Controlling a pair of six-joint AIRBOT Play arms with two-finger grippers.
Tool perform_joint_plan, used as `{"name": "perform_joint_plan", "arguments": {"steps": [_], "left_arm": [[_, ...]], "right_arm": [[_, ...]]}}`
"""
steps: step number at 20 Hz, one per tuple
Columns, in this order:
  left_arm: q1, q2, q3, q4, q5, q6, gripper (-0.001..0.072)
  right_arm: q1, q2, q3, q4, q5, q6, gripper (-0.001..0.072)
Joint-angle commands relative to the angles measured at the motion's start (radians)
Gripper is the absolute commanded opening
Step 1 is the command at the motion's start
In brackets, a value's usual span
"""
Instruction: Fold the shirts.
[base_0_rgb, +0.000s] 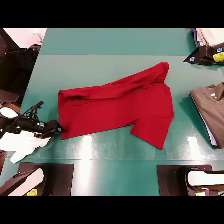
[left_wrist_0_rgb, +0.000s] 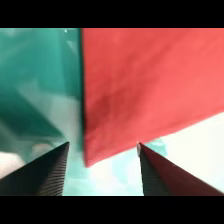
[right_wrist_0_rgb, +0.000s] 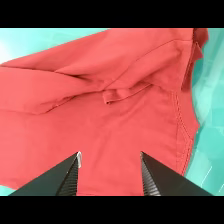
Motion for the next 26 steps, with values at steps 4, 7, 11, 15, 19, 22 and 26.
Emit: {"name": "perform_joint_plan", "arguments": {"steps": [4,7,11,15,19,22,26], "left_arm": [[-0.118,0.002,-0.053,-0.045,0.097,-0.013,0.05],[-0.13,0.002,-0.038,-0.05,0.137,-0.054,0.016],[-0.13,0.002,0.061,-0.05,0.116,-0.053,0.0025],[-0.131,0.002,0.148,-0.053,0.082,-0.053,0.0025],[-0.131,0.002,0.192,-0.084,0.089,-0.053,0.0025],[-0.131,0.002,0.195,-0.103,0.09,-0.053,0.0025],[-0.131,0.002,0.195,-0.103,0.092,-0.053,0.0025]], "right_arm": [[0.0,0.002,0.001,0.0,0.005,0.0,0.0424],[-0.016,0.002,-0.002,-0.005,0.035,0.0,0.0424],[-0.087,0.079,-0.219,-0.009,0.011,0.0,0.0424],[-0.194,0.179,-0.594,-0.01,-0.093,-0.001,0.0426],[-0.234,0.188,-0.898,-0.005,-0.207,-0.064,0.0438],[-0.203,0.188,-1.004,0.002,-0.325,-0.079,0.0437],[-0.129,0.139,-0.991,0.001,-0.343,-0.079,0.0437]]}}
